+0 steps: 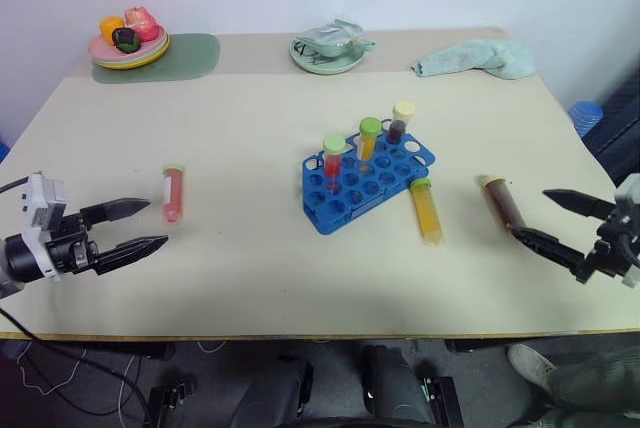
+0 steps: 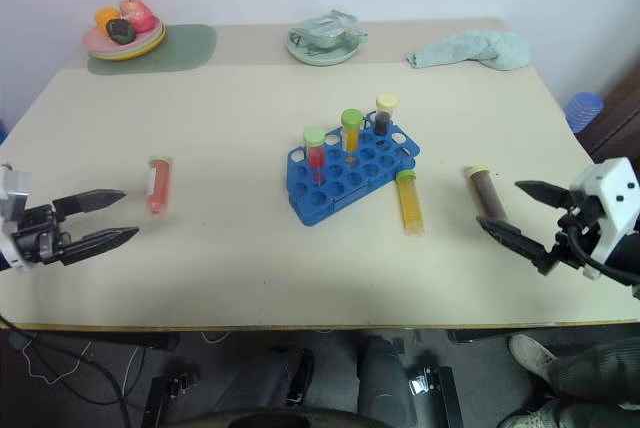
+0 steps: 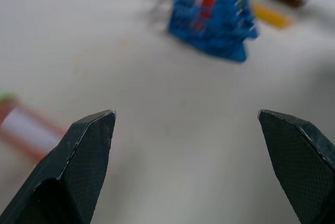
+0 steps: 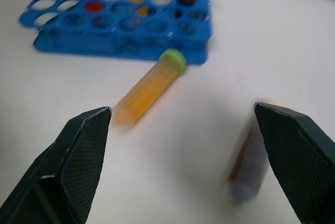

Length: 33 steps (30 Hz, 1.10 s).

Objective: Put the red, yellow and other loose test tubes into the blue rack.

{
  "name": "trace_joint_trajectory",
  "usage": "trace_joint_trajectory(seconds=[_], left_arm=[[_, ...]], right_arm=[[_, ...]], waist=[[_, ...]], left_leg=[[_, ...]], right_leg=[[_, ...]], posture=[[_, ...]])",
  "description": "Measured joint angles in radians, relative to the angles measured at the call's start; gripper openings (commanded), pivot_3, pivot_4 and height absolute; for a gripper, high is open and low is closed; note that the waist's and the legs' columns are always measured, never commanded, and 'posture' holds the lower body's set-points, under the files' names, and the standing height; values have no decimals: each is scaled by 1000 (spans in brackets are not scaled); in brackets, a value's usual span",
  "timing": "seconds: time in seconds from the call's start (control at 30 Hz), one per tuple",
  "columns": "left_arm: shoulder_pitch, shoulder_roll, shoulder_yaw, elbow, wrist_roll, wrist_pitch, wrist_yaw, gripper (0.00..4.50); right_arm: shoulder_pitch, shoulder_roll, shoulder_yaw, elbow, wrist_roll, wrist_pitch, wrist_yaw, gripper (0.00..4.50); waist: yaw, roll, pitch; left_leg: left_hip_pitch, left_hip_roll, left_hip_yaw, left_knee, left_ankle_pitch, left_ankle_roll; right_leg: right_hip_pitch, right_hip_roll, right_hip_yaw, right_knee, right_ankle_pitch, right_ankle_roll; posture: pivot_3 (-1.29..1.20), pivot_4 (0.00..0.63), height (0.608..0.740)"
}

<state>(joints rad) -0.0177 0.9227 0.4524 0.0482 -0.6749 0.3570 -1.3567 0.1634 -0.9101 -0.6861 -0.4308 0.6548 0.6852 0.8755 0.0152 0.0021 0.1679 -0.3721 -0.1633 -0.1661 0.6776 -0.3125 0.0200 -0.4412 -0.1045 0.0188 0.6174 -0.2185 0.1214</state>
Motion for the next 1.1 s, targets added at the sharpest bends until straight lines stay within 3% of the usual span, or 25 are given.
trace_joint_trajectory(seconds=[0.3, 0.57, 0.8, 1.1], left_arm=[[-215, -127, -239, -141, 5, -26, -55, 4460], [-354, -255, -451, -117, 117, -99, -54, 4460], [-419, -312, -522, -11, 166, -149, -92, 4460], [-406, -338, -546, 4, 185, -156, -90, 4460]], right_arm=[[-370, -159, 248, 200, 40, 326, -103, 4500], [-712, -180, 545, 542, -74, 481, -143, 4500], [-1098, -85, 819, 1009, -292, 448, -75, 4500], [-1248, 18, 965, 1382, -501, 301, 89, 4500]], waist=[[0, 1, 1], [-3, 1, 1], [-6, 2, 2], [-3, 3, 2]], left_leg=[[-1, 0, 1, 0, 1, -1], [-2, 1, 2, 0, 1, 0], [-2, 2, 4, 1, 1, -1], [-3, 2, 4, 0, 1, -1]], right_leg=[[-1, 0, 1, -1, 1, -1], [-2, 0, 1, -2, 2, 0], [-3, 2, 3, -2, 4, 0], [-5, 2, 2, -3, 4, 0]], posture=[[0, 150, 740], [0, 150, 740], [0, 150, 740], [0, 150, 740]])
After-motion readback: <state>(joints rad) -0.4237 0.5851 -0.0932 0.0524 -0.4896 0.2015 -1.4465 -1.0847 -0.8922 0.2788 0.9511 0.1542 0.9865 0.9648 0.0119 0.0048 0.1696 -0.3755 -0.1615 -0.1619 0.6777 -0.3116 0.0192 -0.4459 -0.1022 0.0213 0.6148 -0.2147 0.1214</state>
